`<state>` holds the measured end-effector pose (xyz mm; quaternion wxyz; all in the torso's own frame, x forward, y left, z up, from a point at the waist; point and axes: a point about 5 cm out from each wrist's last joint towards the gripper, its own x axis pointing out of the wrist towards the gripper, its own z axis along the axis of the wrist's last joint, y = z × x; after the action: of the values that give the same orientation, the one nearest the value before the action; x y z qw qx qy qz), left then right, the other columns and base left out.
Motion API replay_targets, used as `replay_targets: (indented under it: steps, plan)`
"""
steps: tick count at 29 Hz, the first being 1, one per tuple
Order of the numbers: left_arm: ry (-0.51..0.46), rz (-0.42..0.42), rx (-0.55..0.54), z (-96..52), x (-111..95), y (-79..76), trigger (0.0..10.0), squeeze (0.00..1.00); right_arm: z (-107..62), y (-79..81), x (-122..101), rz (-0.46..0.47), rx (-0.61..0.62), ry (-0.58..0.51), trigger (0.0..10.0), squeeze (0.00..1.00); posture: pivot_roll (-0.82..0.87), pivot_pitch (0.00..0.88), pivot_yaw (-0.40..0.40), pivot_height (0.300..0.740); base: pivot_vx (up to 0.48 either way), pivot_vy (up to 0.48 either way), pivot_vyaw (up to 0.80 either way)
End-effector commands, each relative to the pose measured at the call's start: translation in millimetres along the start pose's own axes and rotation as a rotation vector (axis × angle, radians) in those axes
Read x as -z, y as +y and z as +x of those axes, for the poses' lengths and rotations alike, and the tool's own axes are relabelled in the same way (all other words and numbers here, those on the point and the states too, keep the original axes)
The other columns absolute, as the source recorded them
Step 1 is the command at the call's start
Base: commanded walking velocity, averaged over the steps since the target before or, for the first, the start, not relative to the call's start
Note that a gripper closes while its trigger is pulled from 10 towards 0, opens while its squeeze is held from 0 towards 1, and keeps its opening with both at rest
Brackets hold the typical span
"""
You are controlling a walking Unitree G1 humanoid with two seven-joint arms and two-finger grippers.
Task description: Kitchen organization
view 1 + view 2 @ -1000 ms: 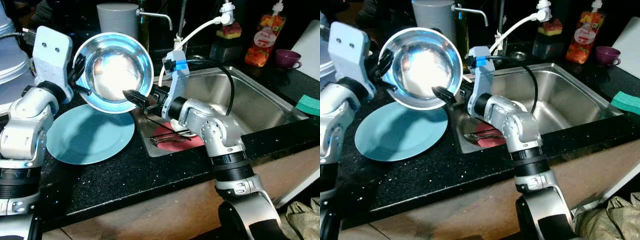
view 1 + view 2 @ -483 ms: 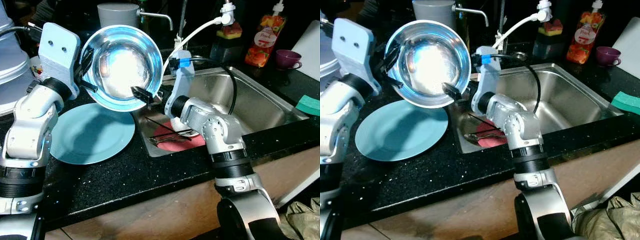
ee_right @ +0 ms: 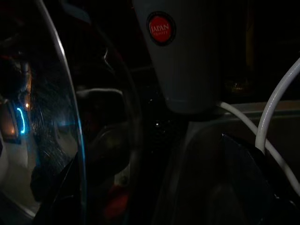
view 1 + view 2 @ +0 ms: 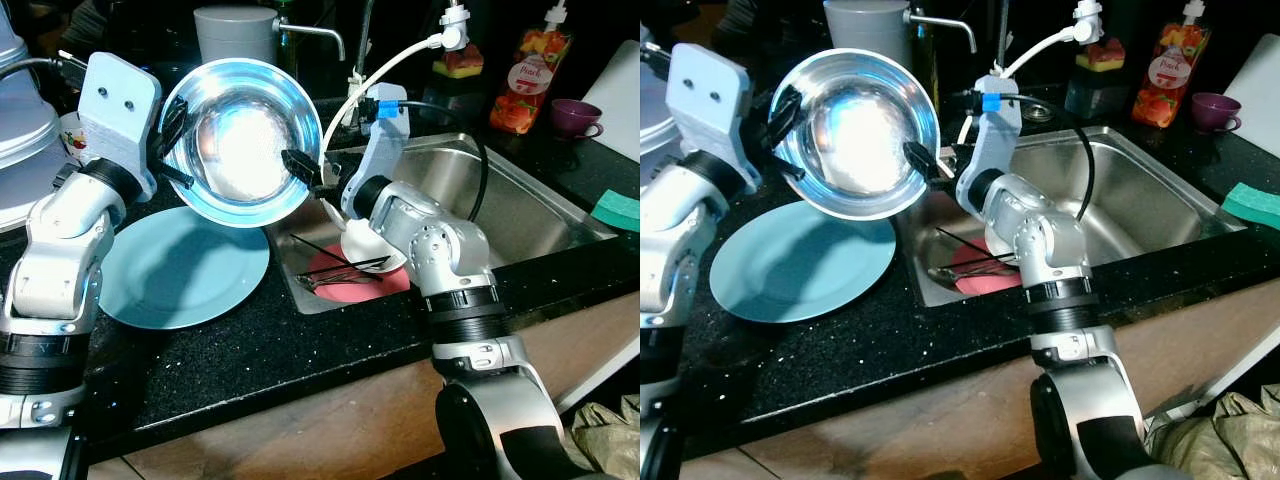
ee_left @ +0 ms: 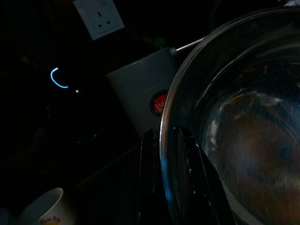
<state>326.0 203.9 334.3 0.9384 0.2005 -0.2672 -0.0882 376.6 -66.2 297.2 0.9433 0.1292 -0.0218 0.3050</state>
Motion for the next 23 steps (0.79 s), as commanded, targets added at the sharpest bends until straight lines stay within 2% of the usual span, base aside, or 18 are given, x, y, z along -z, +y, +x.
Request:
replay_targets:
  steps: [1,2,23]
  plan:
    - [-0.01,0.025,0.006,-1.5,-0.1,1.2,0.0,0.0,1.5,-1.8,-3.7,-0.003,0.011,-0.013,0.3,0.0,0.06,0.083,-0.022,0.74,0.0,0.0,0.0]
    - [-0.011,0.026,0.004,-1.0,0.0,1.1,0.0,0.0,1.8,-2.5,-4.6,-0.001,0.011,-0.016,0.0,0.0,0.06,0.073,-0.026,0.74,0.0,0.0,0.0]
    - [-0.02,0.067,0.011,-0.7,-0.2,2.6,0.0,0.0,5.2,0.3,-9.5,-0.009,-0.031,-0.037,0.0,0.0,0.05,0.078,-0.027,0.74,0.0,0.0,0.0]
